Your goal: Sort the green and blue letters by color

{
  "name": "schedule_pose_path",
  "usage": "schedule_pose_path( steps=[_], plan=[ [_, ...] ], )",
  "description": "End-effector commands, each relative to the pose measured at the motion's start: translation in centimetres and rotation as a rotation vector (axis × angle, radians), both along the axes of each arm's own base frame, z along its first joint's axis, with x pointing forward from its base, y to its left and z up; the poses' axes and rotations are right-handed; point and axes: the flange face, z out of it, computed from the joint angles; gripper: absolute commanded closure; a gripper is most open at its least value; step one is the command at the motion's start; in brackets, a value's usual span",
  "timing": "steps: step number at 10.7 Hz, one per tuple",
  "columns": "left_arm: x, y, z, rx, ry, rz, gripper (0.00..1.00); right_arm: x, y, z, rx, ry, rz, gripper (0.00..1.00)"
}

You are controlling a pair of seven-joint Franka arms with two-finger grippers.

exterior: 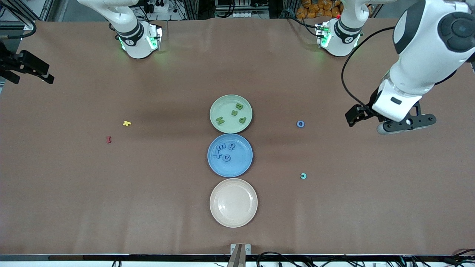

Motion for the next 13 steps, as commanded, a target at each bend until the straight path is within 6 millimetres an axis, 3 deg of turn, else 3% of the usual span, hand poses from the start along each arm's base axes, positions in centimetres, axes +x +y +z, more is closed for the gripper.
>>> schedule_pose_path(
  steps=[1,4,5,8,10,13],
  plan=[
    [-3.5,0.3,3.7,-0.027,0.047,-0.088,0.0,-0.1,-0.3,-0.7,-0.001,-0.005,0.003,0.0],
    [-3.2,0.7,7.2,-0.018,0.087,-0.156,0.0,0.7,-0.1,-3.3,-0.003,-0.011,0.005,0.0],
    [-3.2,1.2,8.0,-0.021,0.086,-0.167,0.0,0.5,-0.1,-3.2,-0.003,-0.019,0.004,0.0],
    [-3.2,1.4,8.6,-0.014,0.072,-0.183,0.0,0.3,-0.1,-3.3,-0.004,-0.018,0.006,0.0],
    [-2.2,3.3,9.7,-0.022,0.044,-0.159,0.0,0.3,-0.1,-3.4,-0.004,-0.018,0.006,0.0],
    [-2.0,3.6,9.7,-0.02,0.04,-0.185,0.0,0.2,0.0,-3.5,-0.004,-0.013,0.007,0.0]
  ],
)
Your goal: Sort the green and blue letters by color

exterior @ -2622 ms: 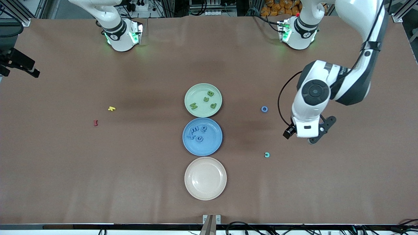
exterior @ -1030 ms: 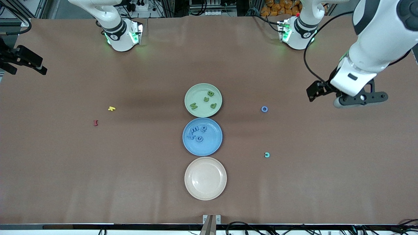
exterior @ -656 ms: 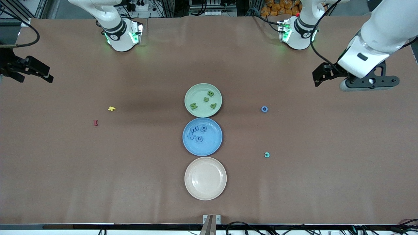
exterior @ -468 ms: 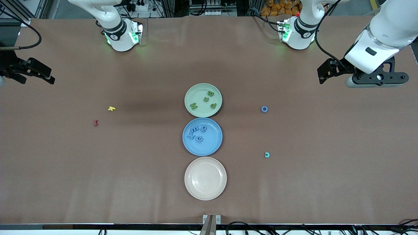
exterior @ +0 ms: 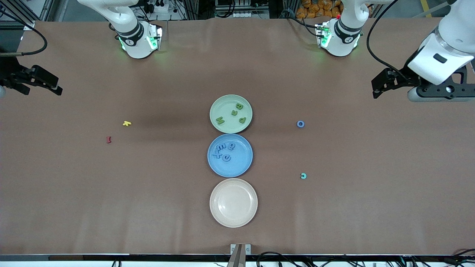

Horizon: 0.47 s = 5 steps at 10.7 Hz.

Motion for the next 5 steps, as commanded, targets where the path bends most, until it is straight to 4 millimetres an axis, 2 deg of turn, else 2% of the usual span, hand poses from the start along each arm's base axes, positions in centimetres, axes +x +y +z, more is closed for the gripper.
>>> schedule_pose_path(
  steps=[1,5],
  plan=[
    [0.32,0.07,0.64,-0.017,0.002,-0.023,0.0,-0.92,0.12,0.08,-0.005,-0.011,0.012,0.0],
    [0.51,0.04,1.0,-0.004,-0.03,-0.026,0.0,-0.99,0.12,0.07,-0.005,-0.009,0.012,0.0]
  ],
)
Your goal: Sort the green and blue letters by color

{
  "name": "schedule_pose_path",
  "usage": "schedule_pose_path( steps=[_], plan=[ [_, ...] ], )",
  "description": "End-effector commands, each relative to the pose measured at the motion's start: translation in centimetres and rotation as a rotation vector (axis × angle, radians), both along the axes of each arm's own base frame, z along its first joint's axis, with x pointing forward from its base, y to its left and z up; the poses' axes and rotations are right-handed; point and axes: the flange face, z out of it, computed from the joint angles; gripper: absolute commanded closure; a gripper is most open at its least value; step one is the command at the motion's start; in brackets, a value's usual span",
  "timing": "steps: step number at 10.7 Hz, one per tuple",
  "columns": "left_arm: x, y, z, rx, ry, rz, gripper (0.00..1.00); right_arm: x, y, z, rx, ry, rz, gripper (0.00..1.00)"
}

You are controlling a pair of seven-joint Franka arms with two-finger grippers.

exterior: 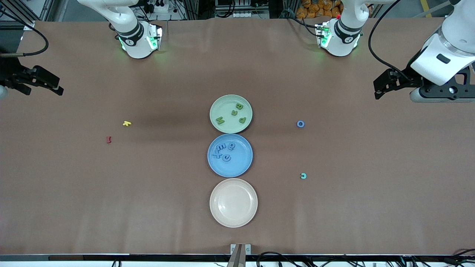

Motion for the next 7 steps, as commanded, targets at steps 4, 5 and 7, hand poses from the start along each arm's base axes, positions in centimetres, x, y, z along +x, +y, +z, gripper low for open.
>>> schedule_pose_path(
  steps=[4,5,7],
  plan=[
    [0.32,-0.48,1.2,0.016,-0.055,-0.036,0.0,-0.95,0.05,0.28,-0.005,-0.012,0.01,0.0],
    [0.32,-0.51,1.41,0.012,-0.066,-0.036,0.0,-0.95,-0.03,0.35,-0.005,-0.014,0.009,0.0],
    [0.34,-0.45,1.41,0.011,-0.066,-0.035,0.0,-0.93,-0.04,0.36,-0.005,-0.015,0.009,0.0]
  ],
)
